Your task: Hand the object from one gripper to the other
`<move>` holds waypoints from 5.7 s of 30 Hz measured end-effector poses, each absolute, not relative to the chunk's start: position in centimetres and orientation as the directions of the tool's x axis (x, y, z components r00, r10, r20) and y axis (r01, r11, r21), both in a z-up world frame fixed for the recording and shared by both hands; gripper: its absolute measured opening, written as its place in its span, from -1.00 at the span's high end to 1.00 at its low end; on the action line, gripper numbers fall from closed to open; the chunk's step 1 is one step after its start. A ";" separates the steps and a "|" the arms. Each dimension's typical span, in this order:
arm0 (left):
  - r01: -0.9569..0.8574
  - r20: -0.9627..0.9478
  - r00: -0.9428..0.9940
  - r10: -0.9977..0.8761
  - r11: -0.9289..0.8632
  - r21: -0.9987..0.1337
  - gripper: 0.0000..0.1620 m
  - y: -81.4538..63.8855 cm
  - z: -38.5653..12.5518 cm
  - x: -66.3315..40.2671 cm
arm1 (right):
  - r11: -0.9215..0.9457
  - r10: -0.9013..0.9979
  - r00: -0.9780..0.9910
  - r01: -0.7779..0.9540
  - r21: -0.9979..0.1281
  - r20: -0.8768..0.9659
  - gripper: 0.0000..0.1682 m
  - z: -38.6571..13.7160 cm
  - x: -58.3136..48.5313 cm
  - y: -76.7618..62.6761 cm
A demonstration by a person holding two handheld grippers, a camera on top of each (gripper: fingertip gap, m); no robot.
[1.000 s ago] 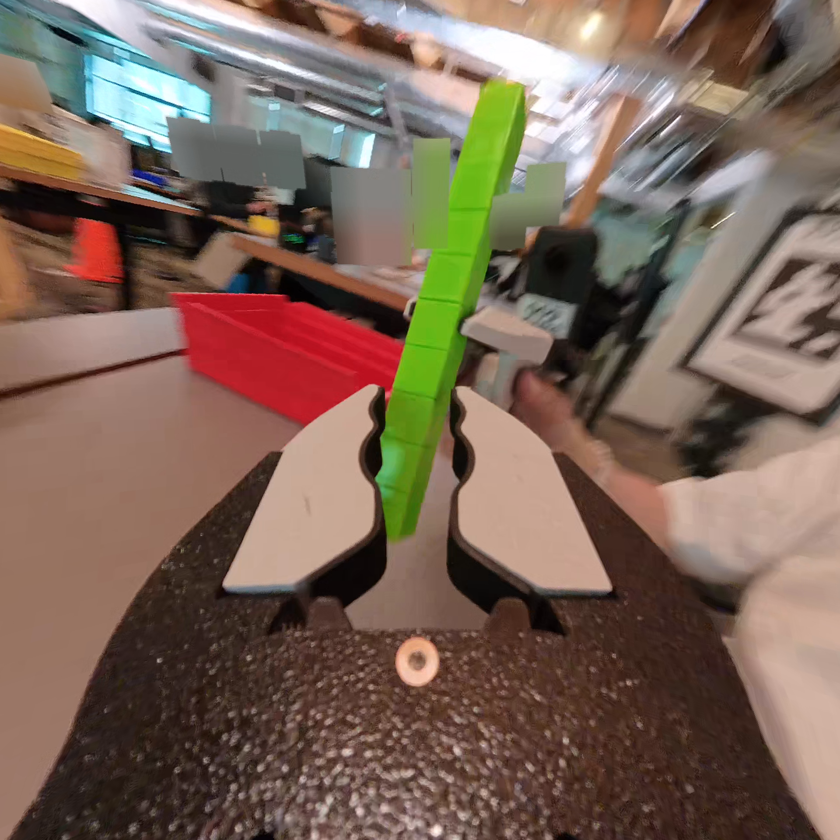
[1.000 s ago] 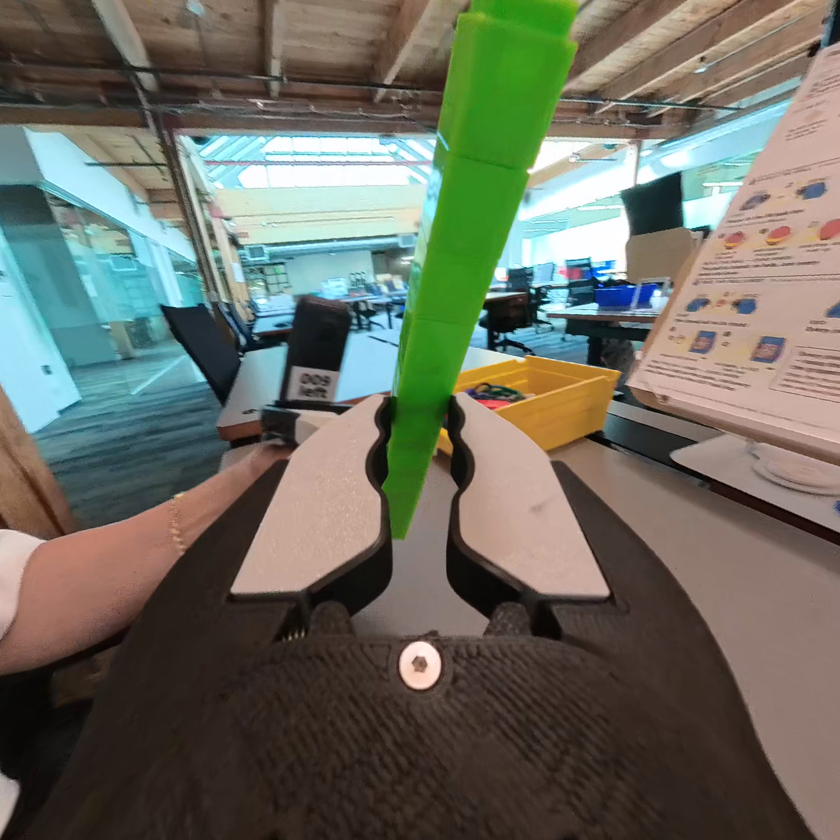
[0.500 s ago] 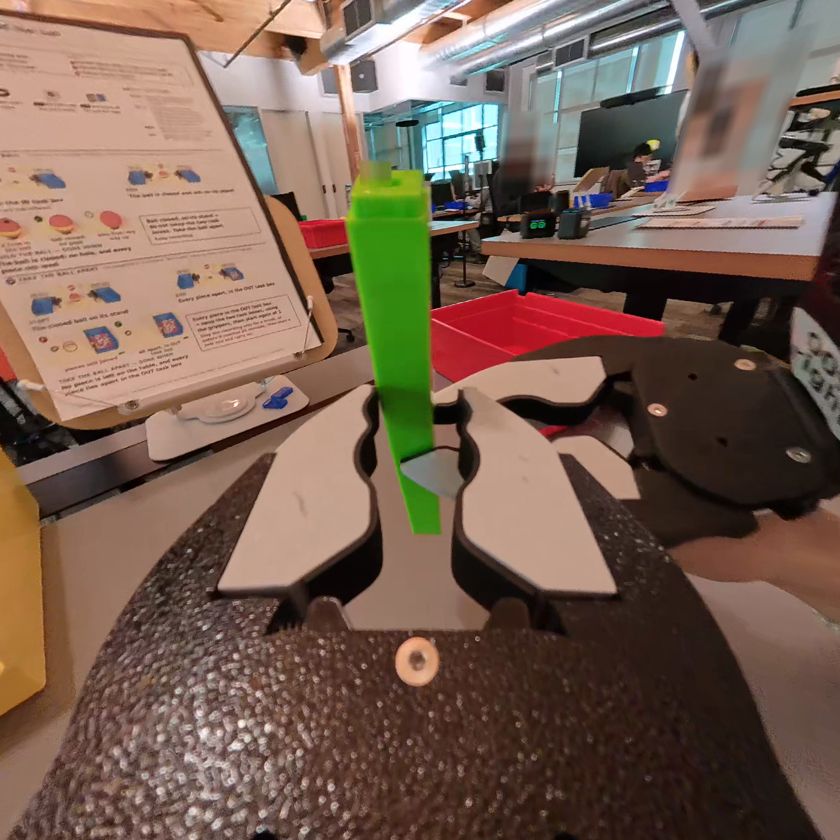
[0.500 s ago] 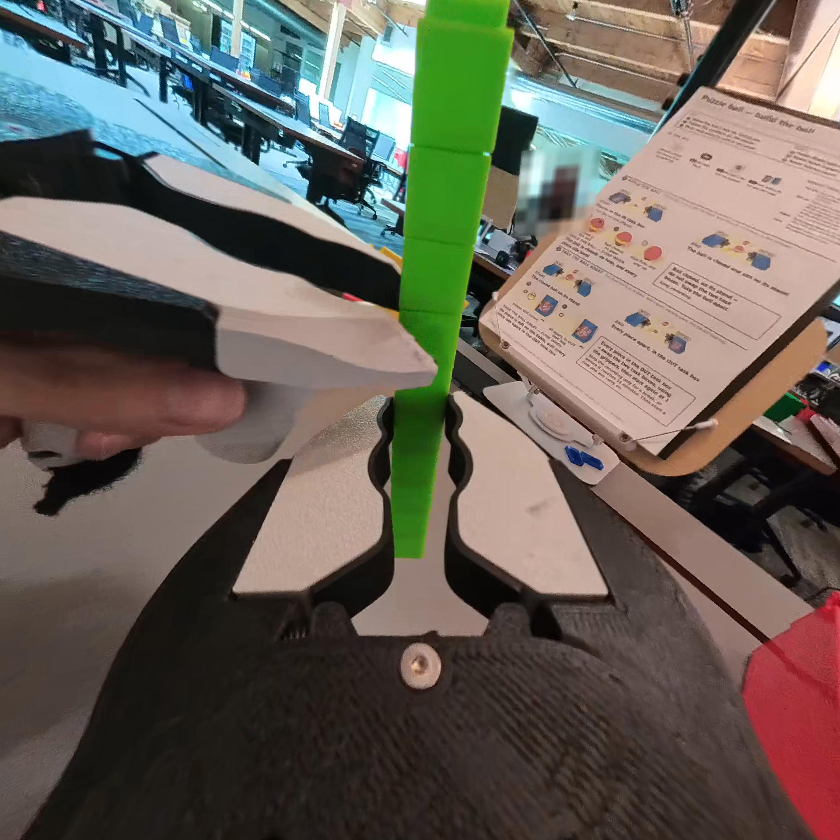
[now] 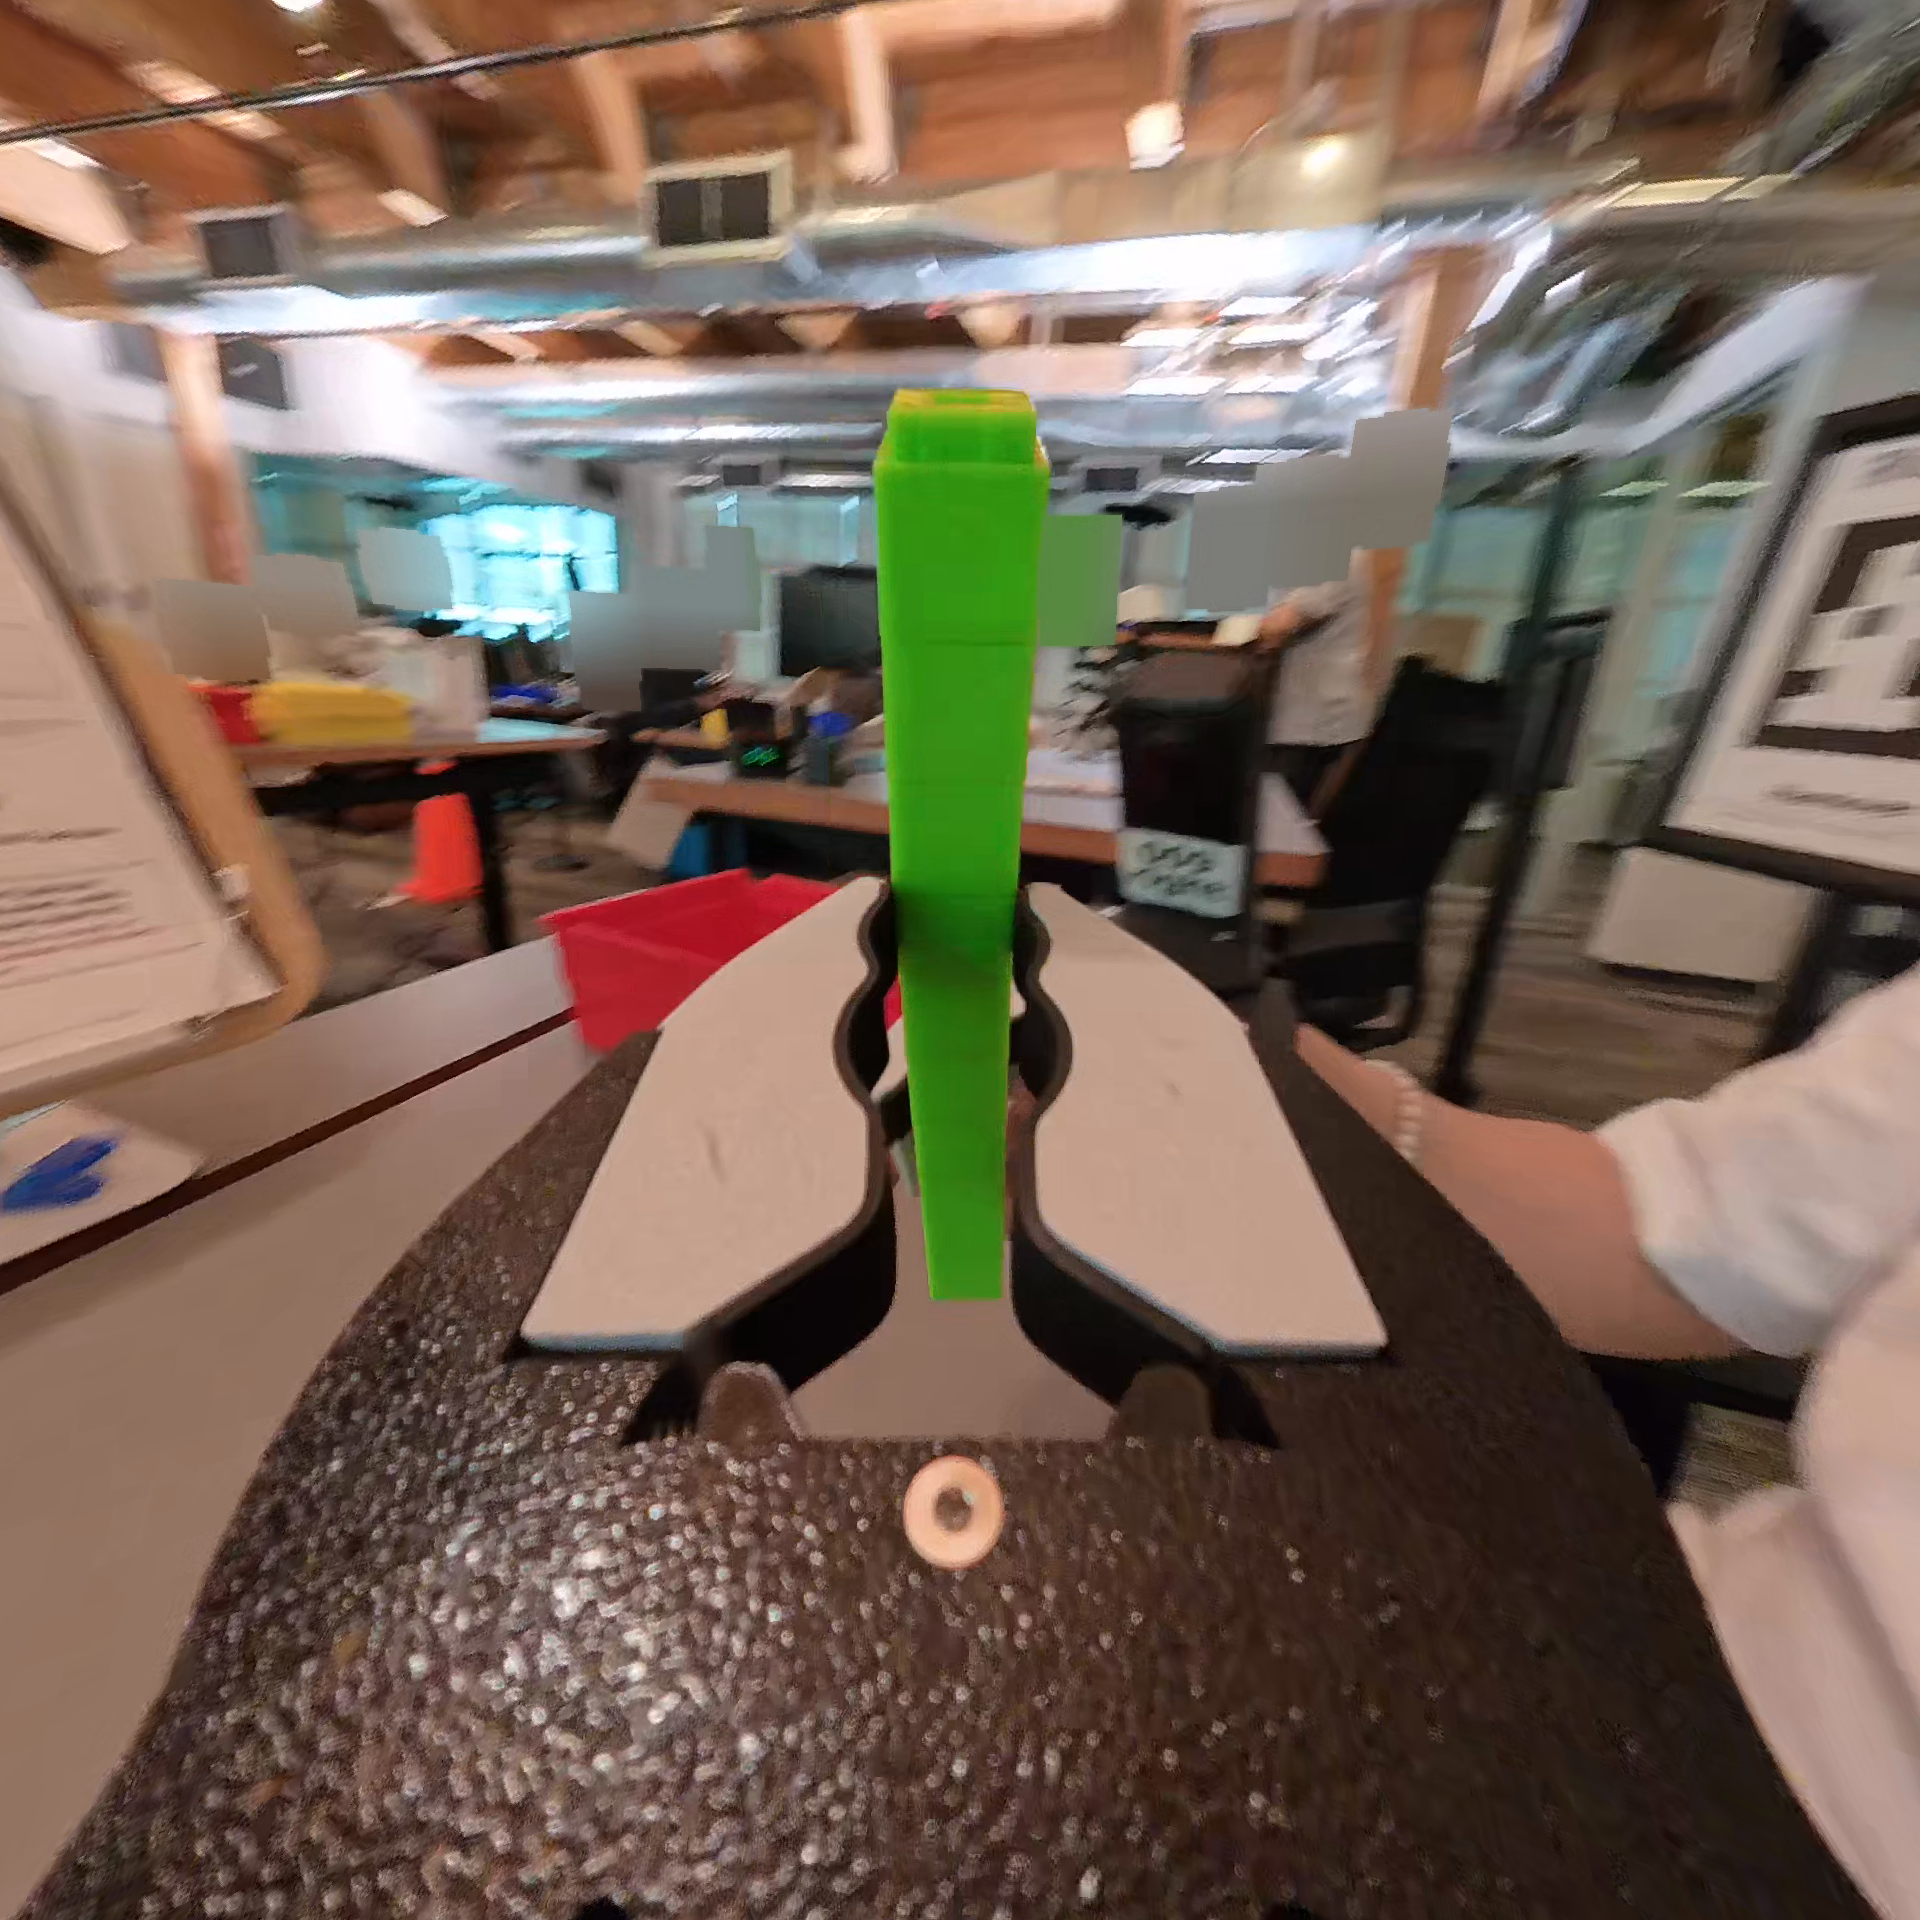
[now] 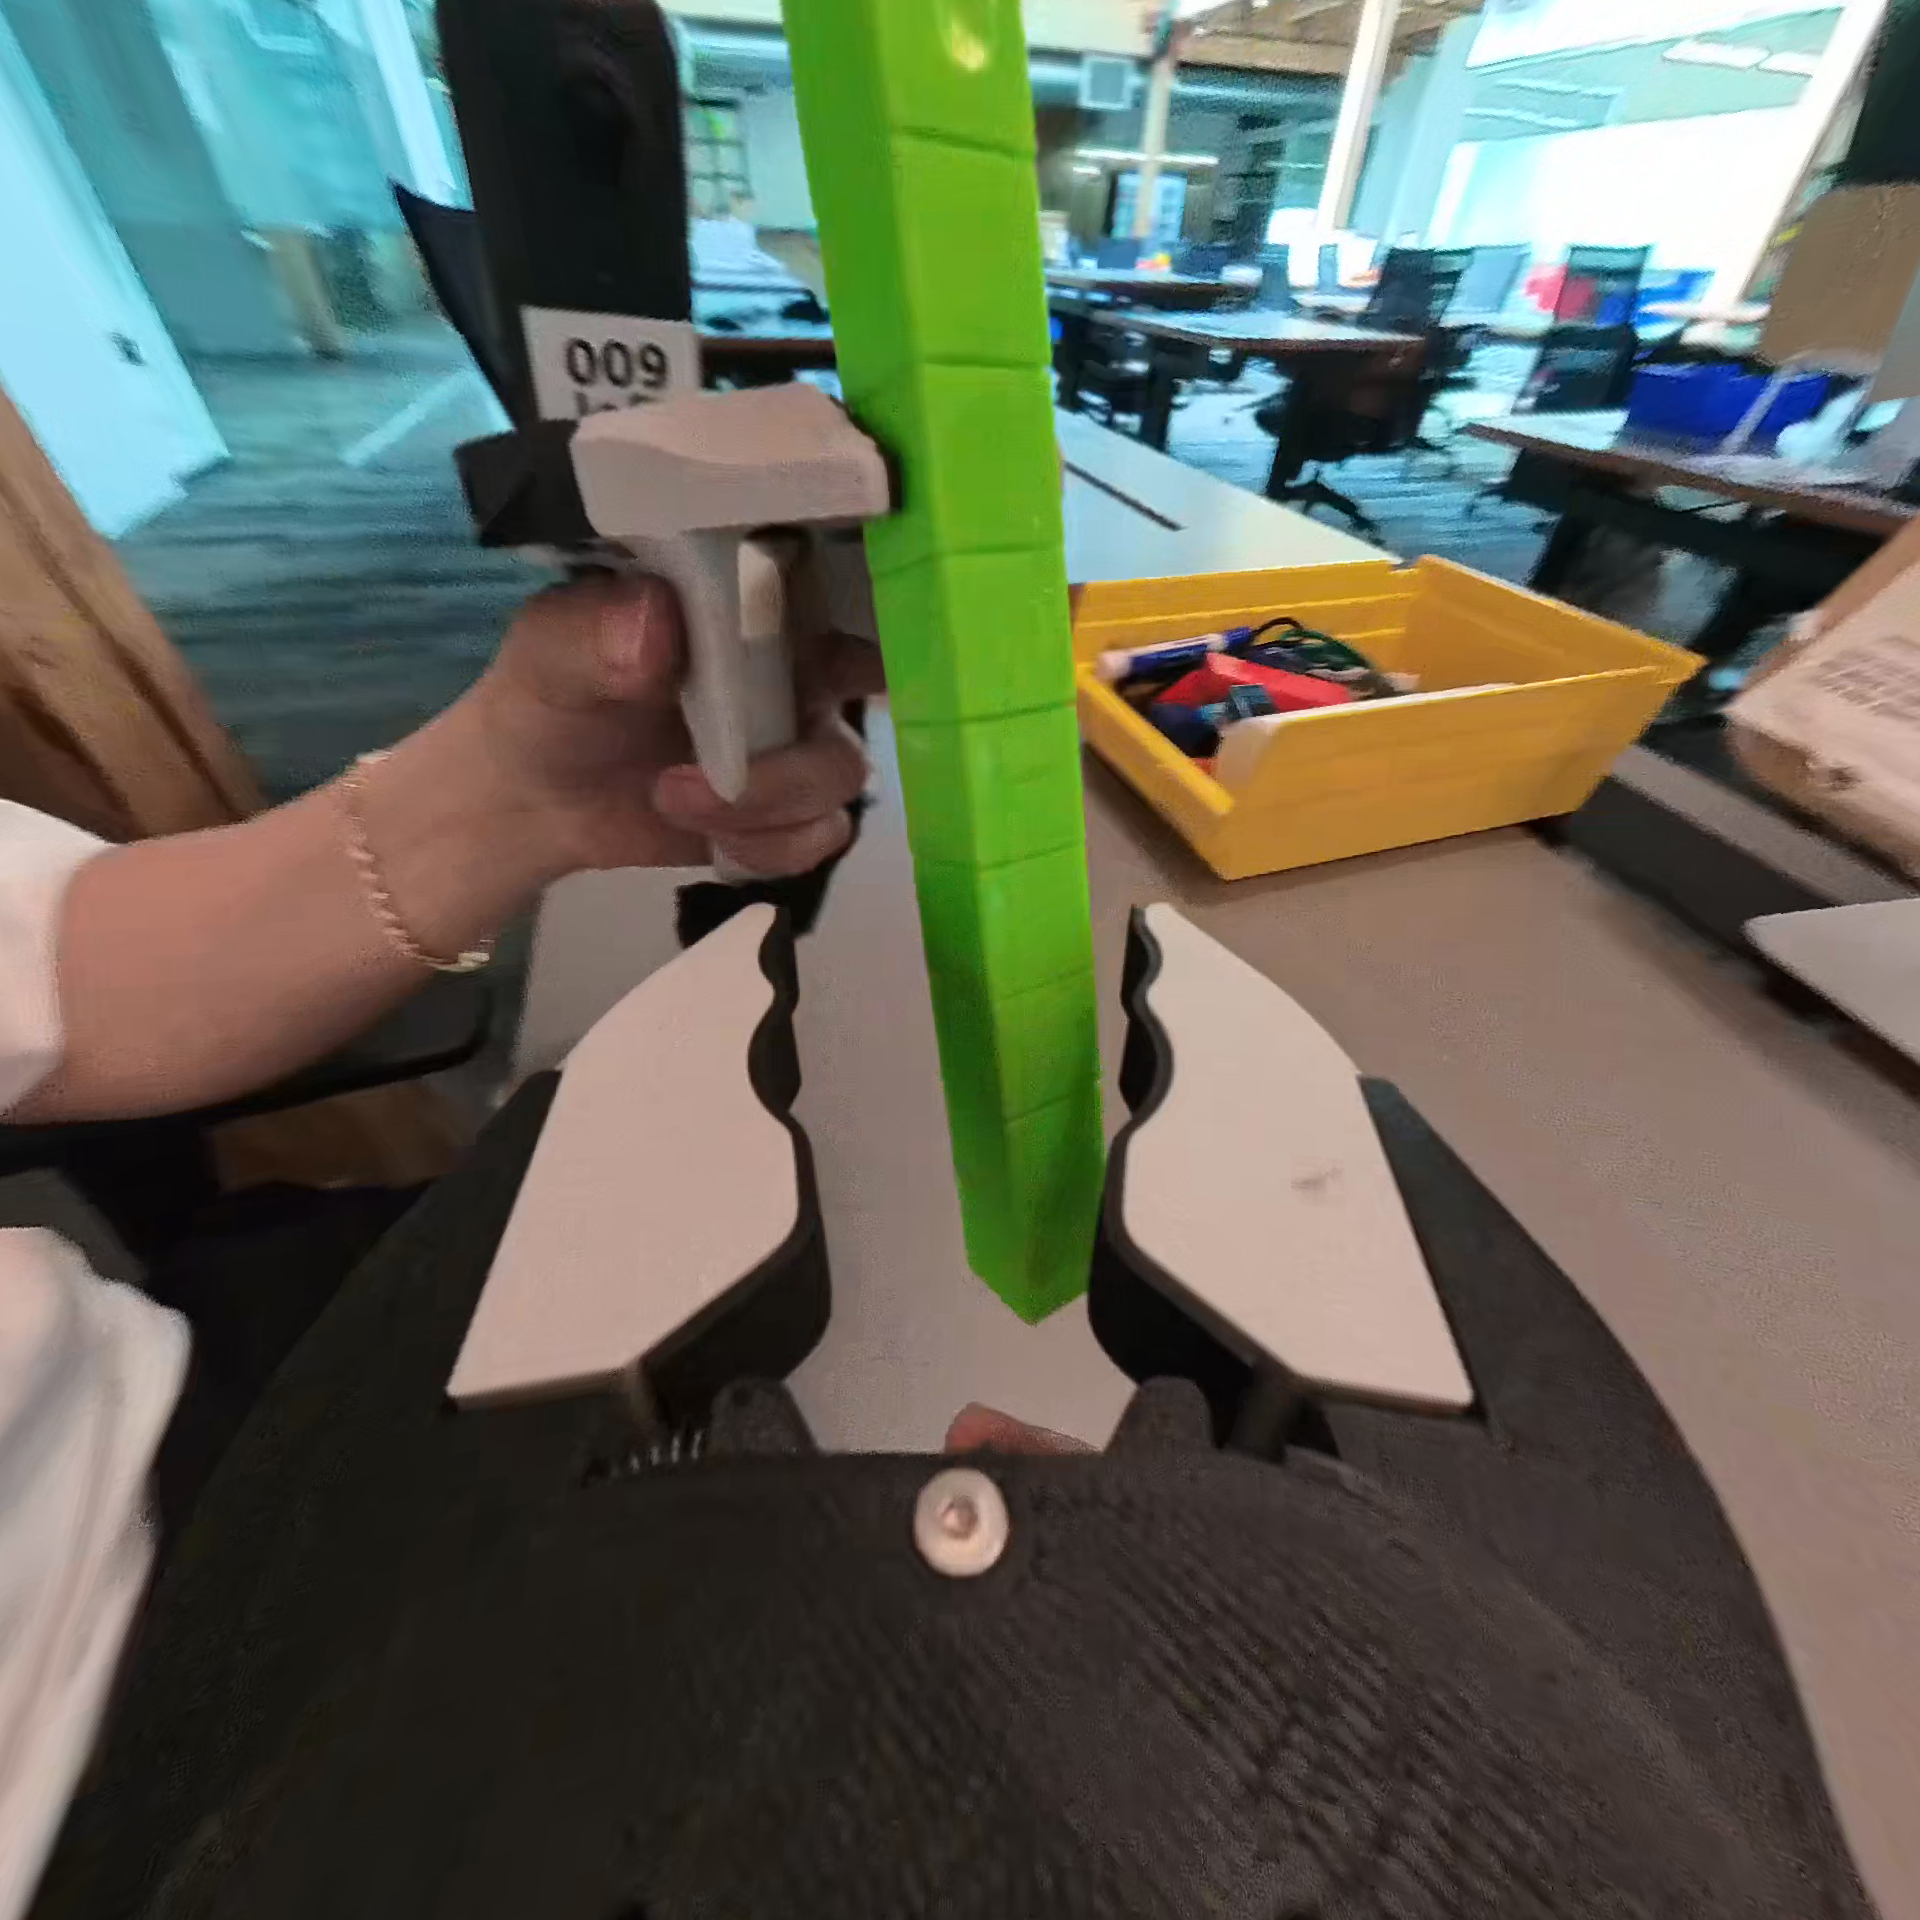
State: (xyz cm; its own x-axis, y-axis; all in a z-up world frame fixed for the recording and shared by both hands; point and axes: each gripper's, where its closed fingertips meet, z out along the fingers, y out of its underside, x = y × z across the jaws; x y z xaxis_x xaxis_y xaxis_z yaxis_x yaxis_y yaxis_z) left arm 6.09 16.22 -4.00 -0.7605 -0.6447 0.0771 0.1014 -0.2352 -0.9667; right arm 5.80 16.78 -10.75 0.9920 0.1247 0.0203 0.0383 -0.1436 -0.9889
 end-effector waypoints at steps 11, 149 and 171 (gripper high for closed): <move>0.127 0.116 -0.773 -0.624 -0.331 -0.935 0.60 16.9 -2.9 5.0 | -0.157 -0.194 0.957 0.184 -0.970 0.213 0.72 -9.5 7.1 15.1; 0.072 -0.102 -0.907 -0.408 0.087 -0.994 0.73 9.0 -10.2 6.6 | 0.064 -0.010 0.999 0.052 -0.997 0.052 0.73 -8.0 6.6 8.0; -0.033 0.257 -0.786 -0.562 -0.377 -0.926 0.73 10.0 -6.9 9.5 | -0.242 -0.313 0.835 0.391 -0.888 0.453 0.66 -11.7 9.5 10.4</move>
State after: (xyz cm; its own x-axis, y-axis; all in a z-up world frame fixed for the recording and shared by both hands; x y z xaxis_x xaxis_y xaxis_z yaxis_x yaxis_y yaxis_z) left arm 9.47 10.03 -6.92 -0.7860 -0.5623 0.2570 -0.0328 -0.3772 -0.9256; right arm 9.54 10.38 -11.73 0.8349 -0.3129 0.4528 0.3908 -0.2424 -0.8880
